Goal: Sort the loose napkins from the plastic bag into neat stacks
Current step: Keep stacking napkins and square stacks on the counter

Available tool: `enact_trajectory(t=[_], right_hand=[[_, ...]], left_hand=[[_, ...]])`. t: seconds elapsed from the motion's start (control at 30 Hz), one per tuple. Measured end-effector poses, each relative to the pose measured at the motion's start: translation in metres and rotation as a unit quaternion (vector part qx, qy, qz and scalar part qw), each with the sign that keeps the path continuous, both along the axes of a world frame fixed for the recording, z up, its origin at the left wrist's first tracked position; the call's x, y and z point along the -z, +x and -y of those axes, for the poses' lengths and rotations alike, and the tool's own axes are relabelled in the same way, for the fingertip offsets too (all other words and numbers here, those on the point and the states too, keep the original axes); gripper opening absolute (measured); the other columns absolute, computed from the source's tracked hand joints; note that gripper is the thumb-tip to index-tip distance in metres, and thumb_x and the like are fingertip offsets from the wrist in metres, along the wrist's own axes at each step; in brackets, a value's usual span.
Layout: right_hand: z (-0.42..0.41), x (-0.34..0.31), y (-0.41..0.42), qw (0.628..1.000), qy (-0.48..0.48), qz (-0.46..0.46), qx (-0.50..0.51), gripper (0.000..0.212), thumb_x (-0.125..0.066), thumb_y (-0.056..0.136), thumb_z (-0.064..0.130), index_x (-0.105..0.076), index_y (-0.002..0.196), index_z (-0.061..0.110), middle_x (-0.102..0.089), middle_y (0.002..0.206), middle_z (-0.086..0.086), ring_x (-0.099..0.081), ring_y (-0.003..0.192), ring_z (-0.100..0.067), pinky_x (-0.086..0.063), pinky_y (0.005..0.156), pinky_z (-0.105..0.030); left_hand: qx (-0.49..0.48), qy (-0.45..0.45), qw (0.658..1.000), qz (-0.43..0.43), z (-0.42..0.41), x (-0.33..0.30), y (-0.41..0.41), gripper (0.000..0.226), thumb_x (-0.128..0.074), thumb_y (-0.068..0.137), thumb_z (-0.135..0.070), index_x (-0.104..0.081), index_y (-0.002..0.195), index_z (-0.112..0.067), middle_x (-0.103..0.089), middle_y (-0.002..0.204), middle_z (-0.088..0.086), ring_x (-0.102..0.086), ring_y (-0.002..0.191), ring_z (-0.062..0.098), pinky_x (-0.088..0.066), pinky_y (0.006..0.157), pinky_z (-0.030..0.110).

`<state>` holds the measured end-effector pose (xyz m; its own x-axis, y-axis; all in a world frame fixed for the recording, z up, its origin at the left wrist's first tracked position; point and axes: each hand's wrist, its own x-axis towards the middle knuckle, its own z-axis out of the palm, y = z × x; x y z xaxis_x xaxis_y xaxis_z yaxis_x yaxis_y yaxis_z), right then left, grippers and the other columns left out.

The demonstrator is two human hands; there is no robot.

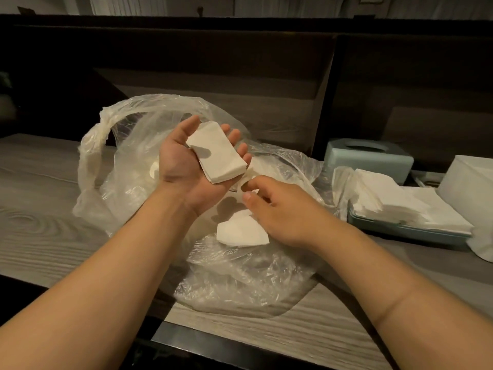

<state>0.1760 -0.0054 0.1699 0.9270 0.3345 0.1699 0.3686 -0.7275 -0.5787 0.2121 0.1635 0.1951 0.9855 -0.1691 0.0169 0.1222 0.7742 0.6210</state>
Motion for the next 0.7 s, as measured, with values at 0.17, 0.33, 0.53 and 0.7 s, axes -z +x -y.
enact_trajectory(t=[0.17, 0.33, 0.53, 0.7], right_hand=[[0.005, 0.002, 0.005, 0.999, 0.008, -0.003, 0.046, 0.023, -0.054, 0.099, 0.053, -0.062, 0.111, 0.035, -0.063, 0.076, 0.017, -0.059, 0.068, 0.005, -0.039, 0.06, -0.021], [-0.001, 0.012, 0.006, 0.988, -0.14, 0.003, 0.058, 0.061, -0.056, 0.083, 0.076, -0.056, 0.128, 0.035, -0.048, 0.117, 0.003, -0.042, 0.122, -0.022, -0.041, 0.1, -0.04], [-0.008, 0.014, 0.013, 0.995, -0.07, -0.022, 0.07, 0.047, -0.067, 0.071, 0.073, -0.064, 0.089, 0.029, -0.063, 0.099, 0.011, -0.055, 0.11, -0.024, -0.046, 0.096, -0.046], [-0.002, 0.01, 0.014, 0.988, 0.112, -0.047, 0.095, 0.027, -0.075, 0.078, 0.049, -0.066, 0.095, 0.031, -0.069, 0.093, 0.013, -0.066, 0.09, -0.011, -0.053, 0.074, -0.033]], left_hand=[[0.003, 0.011, 1.0, 0.003, 0.0, 0.0, 0.001, 0.056, -0.055, 0.092, -0.048, -0.065, 0.131, -0.01, -0.071, 0.109, 0.009, -0.066, 0.093, 0.028, -0.053, 0.098, 0.041], [0.004, 0.025, 1.0, -0.001, 0.004, 0.002, 0.001, 0.055, -0.055, 0.091, -0.047, -0.066, 0.129, -0.008, -0.071, 0.109, 0.01, -0.066, 0.089, 0.027, -0.056, 0.087, 0.039], [0.017, 0.022, 1.0, 0.002, 0.004, 0.003, 0.003, 0.051, -0.055, 0.091, -0.046, -0.066, 0.123, -0.008, -0.07, 0.107, 0.01, -0.065, 0.086, 0.027, -0.055, 0.085, 0.038], [0.033, -0.037, 0.998, 0.03, 0.005, 0.002, 0.002, 0.051, -0.059, 0.085, -0.043, -0.064, 0.123, -0.009, -0.067, 0.105, 0.01, -0.064, 0.088, 0.026, -0.054, 0.088, 0.036]])
